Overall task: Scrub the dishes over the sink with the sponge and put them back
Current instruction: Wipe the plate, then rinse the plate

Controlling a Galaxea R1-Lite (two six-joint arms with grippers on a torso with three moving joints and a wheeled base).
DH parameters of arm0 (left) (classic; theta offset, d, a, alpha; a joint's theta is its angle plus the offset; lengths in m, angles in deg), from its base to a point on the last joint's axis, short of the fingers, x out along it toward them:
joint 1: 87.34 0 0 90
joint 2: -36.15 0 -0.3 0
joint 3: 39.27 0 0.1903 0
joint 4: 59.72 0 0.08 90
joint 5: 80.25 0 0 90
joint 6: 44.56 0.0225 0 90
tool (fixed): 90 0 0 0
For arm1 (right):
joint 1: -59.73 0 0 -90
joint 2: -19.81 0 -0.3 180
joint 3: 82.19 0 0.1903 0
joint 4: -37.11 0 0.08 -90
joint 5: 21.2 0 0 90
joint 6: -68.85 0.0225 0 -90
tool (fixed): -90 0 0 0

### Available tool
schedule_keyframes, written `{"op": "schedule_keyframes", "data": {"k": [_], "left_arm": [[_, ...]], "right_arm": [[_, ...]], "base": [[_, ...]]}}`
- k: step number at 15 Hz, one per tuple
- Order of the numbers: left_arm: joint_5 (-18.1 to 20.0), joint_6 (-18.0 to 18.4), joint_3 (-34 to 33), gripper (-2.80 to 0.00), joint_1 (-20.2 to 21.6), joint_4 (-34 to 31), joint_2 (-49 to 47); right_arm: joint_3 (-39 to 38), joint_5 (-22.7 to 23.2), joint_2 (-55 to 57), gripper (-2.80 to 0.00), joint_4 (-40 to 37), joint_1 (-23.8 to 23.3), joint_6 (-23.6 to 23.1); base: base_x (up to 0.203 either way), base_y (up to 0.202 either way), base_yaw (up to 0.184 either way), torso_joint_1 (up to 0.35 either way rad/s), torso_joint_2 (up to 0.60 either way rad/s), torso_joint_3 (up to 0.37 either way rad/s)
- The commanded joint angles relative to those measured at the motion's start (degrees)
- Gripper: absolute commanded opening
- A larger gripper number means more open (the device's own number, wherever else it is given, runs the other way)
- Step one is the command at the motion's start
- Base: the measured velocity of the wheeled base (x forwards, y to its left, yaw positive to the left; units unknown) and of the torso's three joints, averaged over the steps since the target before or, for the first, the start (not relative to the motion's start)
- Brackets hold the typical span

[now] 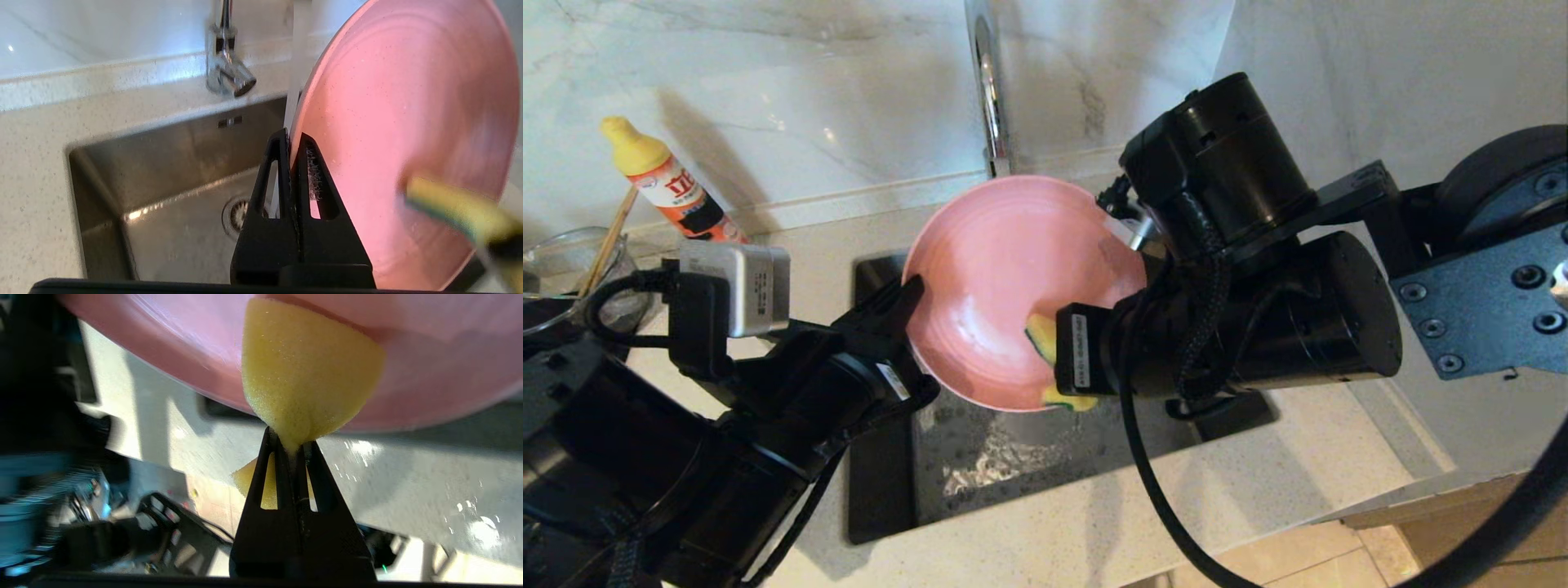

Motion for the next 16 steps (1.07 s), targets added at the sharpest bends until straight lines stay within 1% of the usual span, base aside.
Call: {"op": "schedule_keyframes", "data": {"k": [1,2,3,5,6,7,8,10,12,14,16], "left_arm": [[-0.27,-0.25,-1.43,-2.80,-0.01,0.64,-1.11],[-0.98,-1.38,-1.43,-2.80,-0.01,0.49,-1.45],[-1.09,-1.50,-1.41,-2.80,0.00,0.46,-1.47],[-3.22,-2.52,-1.20,-2.80,0.08,0.30,-3.38],[-3.26,-2.70,-1.34,-2.80,-0.01,0.12,-3.48],[-3.77,-3.16,-1.16,-2.80,0.04,-1.68,-3.45],[-4.85,-4.65,-0.94,-2.80,0.07,-6.04,-3.21],[-5.64,-11.25,-0.86,-2.80,0.45,-13.62,-2.85],[-5.44,-17.54,-0.26,-2.80,3.46,-19.91,-4.46],[-5.44,-20.78,1.53,-2.80,5.44,-23.72,-5.93],[-5.61,-25.06,6.41,-2.80,7.72,-30.98,-7.68]], "right_arm": [[0.11,-0.11,-2.18,-2.80,0.75,0.39,-0.07],[0.15,-0.06,-4.22,-2.80,0.88,0.40,-0.24],[0.25,0.00,-5.29,-2.80,1.00,0.41,-0.46],[0.26,0.29,-9.72,-2.80,0.93,0.41,-2.25],[0.07,0.69,-12.90,-2.80,0.86,0.40,-3.35],[-0.14,1.18,-15.61,-2.80,0.74,0.37,-4.23],[-0.40,1.61,-18.03,-2.80,0.58,0.28,-4.92],[-1.61,1.93,-19.81,-2.80,0.25,-1.08,-6.09],[-3.48,2.09,-21.33,-2.80,0.12,-2.38,-6.24],[-6.62,3.17,-22.43,-2.80,0.22,-3.58,-7.26],[-13.03,5.10,-25.50,-2.80,0.41,-4.57,-10.16]], "base": [[0.000,0.000,0.000,0.000,0.00,0.000],[0.000,0.000,0.000,0.000,0.00,0.000],[0.000,0.000,0.000,0.000,0.00,0.000],[0.000,0.000,0.000,0.000,0.00,0.000],[0.000,0.000,0.000,0.000,0.00,0.000],[0.000,0.000,0.000,0.000,0.00,0.000],[0.000,0.000,0.000,0.000,0.00,0.000],[0.000,0.000,0.000,0.000,0.00,0.000],[0.000,0.000,0.000,0.000,0.00,0.000],[0.000,0.000,0.000,0.000,0.00,0.000],[0.000,0.000,0.000,0.000,0.00,0.000]]}}
